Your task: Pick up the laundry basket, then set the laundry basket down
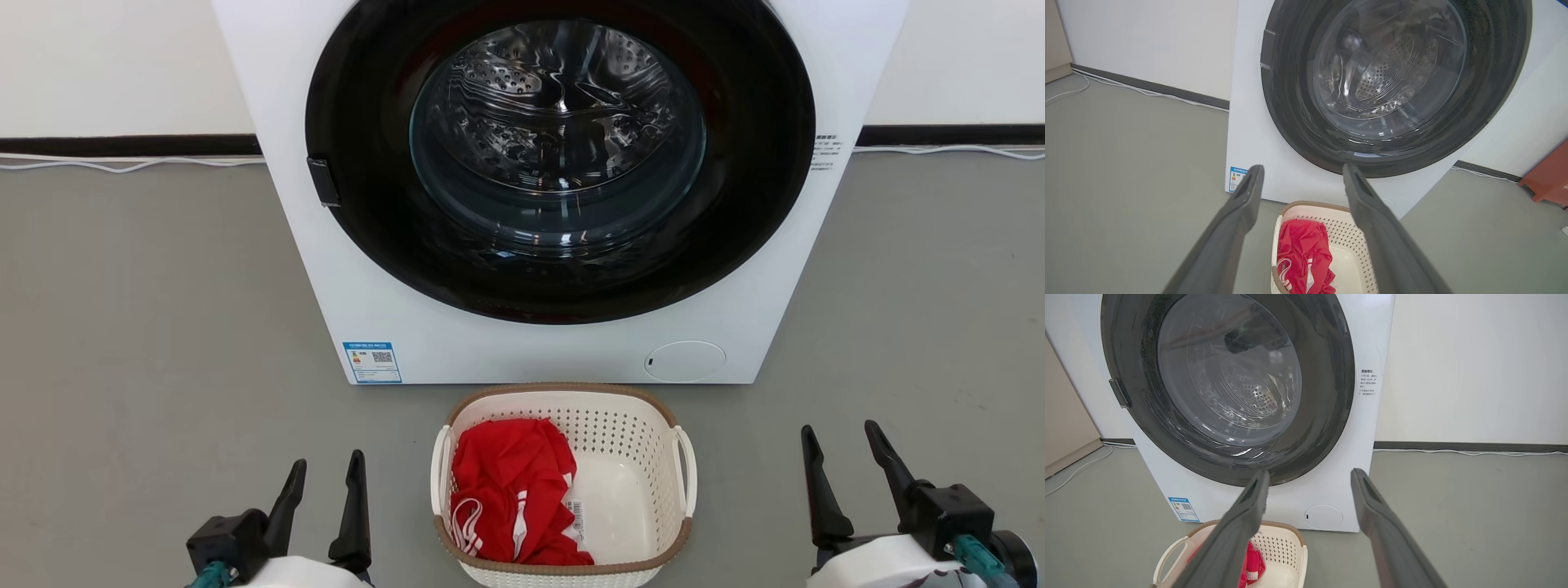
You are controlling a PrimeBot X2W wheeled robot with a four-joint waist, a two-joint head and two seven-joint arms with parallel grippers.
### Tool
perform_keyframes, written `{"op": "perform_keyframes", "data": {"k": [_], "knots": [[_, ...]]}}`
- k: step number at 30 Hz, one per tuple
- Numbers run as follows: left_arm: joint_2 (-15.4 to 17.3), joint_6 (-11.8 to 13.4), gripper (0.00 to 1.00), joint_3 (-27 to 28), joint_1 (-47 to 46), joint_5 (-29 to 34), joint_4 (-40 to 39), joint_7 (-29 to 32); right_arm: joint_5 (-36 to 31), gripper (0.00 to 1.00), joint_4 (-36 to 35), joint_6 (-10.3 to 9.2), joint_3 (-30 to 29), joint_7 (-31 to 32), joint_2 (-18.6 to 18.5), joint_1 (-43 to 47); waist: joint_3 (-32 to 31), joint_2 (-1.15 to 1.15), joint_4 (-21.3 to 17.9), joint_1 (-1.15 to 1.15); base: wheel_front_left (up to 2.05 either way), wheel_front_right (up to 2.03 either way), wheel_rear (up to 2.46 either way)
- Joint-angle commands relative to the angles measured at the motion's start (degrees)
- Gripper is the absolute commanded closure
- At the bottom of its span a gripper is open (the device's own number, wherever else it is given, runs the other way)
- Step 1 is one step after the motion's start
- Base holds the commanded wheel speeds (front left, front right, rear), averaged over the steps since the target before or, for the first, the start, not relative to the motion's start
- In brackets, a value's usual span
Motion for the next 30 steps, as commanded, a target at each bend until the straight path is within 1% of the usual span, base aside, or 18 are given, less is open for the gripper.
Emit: {"op": "perform_keyframes", "data": {"k": [1,6,30], "knots": [[0.5,0.5,0.00,1.3,-0.7,1.9,-1.7,-0.9,-2.1,0.00,-1.3,0.39,1.1,-1.4,-0.8,-1.9,0.0,0.00,-0.1,0.00,0.00,0.00,0.00],[0.6,0.7,0.00,1.2,-0.5,4.8,-1.7,-1.7,-5.1,0.00,-1.4,0.41,0.9,-2.2,-0.8,-1.8,0.0,0.00,-0.3,0.00,0.00,0.00,0.00],[0.6,0.6,0.00,1.2,-1.3,4.9,-1.1,-1.7,-3.5,0.00,-0.9,0.41,0.2,-2.2,-0.8,-2.2,0.9,0.00,-0.4,0.00,0.00,0.00,0.00]]}}
